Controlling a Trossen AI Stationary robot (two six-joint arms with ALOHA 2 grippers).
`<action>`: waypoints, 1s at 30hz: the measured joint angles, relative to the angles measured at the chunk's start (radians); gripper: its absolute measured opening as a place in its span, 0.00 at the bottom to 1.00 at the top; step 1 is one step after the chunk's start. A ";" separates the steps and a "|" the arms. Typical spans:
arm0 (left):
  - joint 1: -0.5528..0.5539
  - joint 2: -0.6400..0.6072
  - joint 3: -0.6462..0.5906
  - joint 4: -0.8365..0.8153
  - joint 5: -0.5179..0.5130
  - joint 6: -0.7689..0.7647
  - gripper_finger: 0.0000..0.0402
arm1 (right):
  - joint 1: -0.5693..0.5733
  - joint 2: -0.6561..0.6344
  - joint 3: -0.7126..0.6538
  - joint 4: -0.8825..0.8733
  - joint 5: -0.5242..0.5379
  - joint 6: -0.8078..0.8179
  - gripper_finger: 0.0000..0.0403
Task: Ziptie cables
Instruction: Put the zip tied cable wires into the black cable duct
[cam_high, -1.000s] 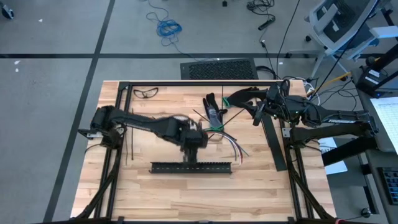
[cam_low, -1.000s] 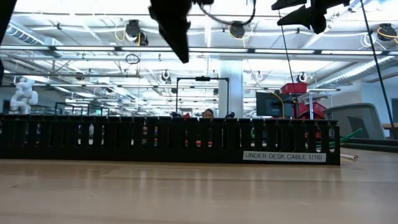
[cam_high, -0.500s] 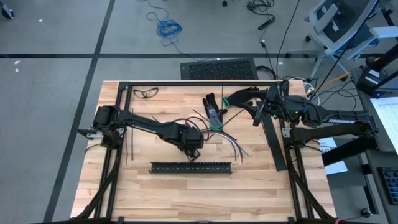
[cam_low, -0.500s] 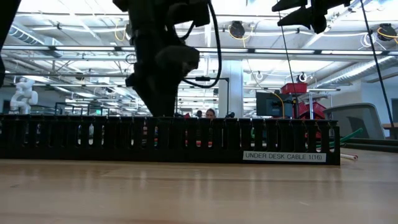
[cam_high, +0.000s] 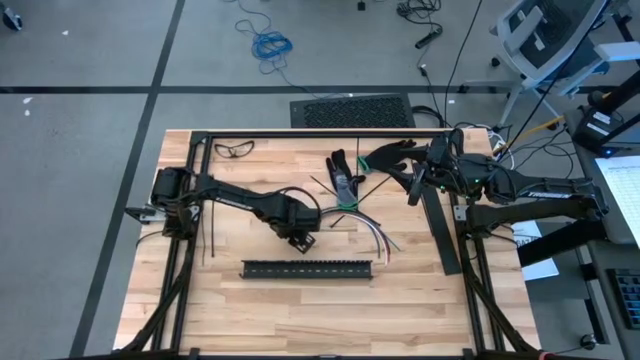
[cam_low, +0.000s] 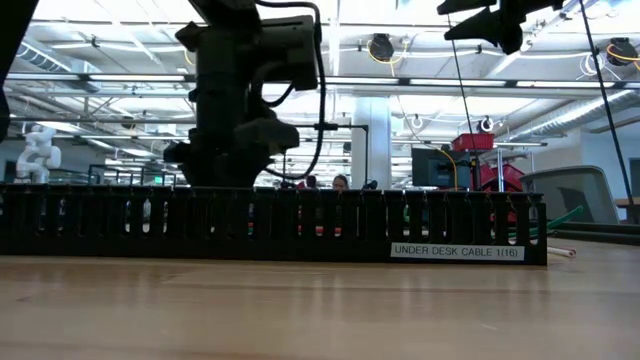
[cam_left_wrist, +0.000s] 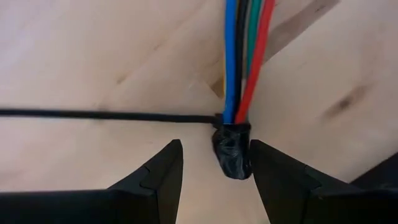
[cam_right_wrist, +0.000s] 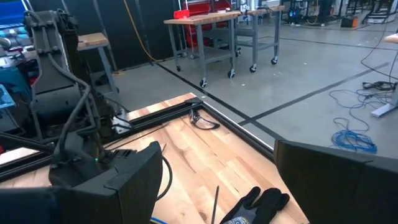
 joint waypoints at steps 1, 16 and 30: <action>-0.002 0.000 -0.001 0.004 0.001 0.000 0.45 | 0.000 0.000 0.000 0.000 0.000 0.000 0.74; -0.010 0.016 -0.029 0.092 -0.004 -0.027 0.45 | 0.000 0.000 0.000 0.004 0.000 0.000 0.74; -0.015 0.025 -0.057 0.117 -0.021 0.061 0.16 | 0.000 0.000 0.000 0.009 0.006 -0.006 0.74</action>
